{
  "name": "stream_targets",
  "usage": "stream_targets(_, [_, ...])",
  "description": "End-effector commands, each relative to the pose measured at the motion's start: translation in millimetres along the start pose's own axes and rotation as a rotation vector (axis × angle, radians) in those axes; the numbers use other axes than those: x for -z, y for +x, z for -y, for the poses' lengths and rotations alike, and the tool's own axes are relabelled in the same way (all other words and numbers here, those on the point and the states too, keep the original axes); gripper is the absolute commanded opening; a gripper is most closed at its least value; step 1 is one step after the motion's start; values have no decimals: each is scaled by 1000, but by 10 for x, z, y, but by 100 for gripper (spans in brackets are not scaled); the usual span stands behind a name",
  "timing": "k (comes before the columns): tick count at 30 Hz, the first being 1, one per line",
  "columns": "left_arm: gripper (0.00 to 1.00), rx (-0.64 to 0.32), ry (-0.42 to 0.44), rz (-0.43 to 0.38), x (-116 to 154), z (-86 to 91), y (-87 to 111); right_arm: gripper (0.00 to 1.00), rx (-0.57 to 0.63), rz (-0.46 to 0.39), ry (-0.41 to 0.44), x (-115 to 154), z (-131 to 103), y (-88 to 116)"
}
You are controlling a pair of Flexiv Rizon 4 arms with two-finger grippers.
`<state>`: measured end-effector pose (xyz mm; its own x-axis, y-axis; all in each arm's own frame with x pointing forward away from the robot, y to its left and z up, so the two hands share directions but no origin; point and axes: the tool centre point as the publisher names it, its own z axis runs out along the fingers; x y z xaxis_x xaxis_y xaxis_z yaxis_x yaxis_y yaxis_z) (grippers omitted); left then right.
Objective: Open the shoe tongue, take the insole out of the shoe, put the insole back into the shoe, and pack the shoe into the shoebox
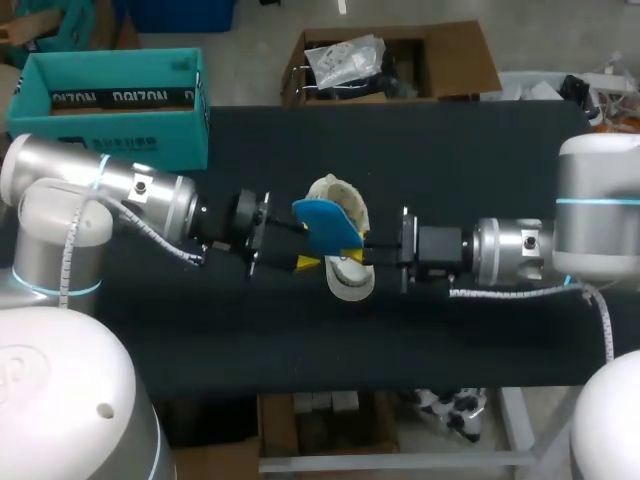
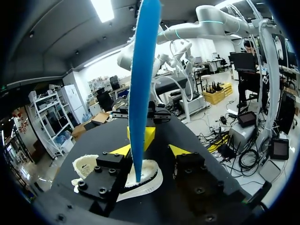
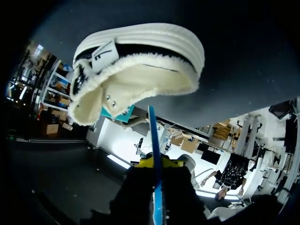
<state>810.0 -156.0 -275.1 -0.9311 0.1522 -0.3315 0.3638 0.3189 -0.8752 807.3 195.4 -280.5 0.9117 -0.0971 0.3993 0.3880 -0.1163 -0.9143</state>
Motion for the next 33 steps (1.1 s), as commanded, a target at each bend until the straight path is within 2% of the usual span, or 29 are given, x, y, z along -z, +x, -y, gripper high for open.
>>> stream_targets(1, [65, -4, -2, -13, -59, -66, -85, 0, 16, -4, -13, -4, -33, -17])
stream_targets(8, [70, -19, -29, -5, -66, -144, -211, 0, 43, -18, -12, 7, -195, 39])
stream_targets(9, [69, -20, -31, -5, -72, -161, -221, 0, 45, -19, -12, 10, -214, 47])
stream_targets(12, [51, -23, -40, -8, -98, -228, -262, 0, 59, -28, -2, 35, -258, 71])
stream_targets(15, [47, -17, -50, -15, -139, -287, -299, 0, 60, -33, -3, 37, -286, 102])
stream_targets(18, [34, -12, -53, -19, -163, -327, -336, 0, 61, -35, -2, 42, -305, 124])
stream_targets(20, [32, -10, -53, -22, -182, -349, -346, 0, 61, -36, -3, 44, -318, 141])
stream_targets(25, [36, -6, -57, -35, -242, -396, -377, 0, 60, -37, -3, 45, -357, 178])
stream_targets(27, [34, -6, -59, -37, -262, -407, -399, 0, 59, -37, -2, 49, -372, 190])
stream_targets(28, [26, -7, -60, -38, -270, -409, -405, 0, 59, -37, -2, 50, -376, 194])
stream_targets(29, [0, -9, -62, -38, -277, -410, -409, 0, 59, -37, -2, 51, -379, 199])
stream_targets(33, [0, -28, -71, -40, -297, -411, -415, 0, 59, -35, -3, 56, -393, 209])
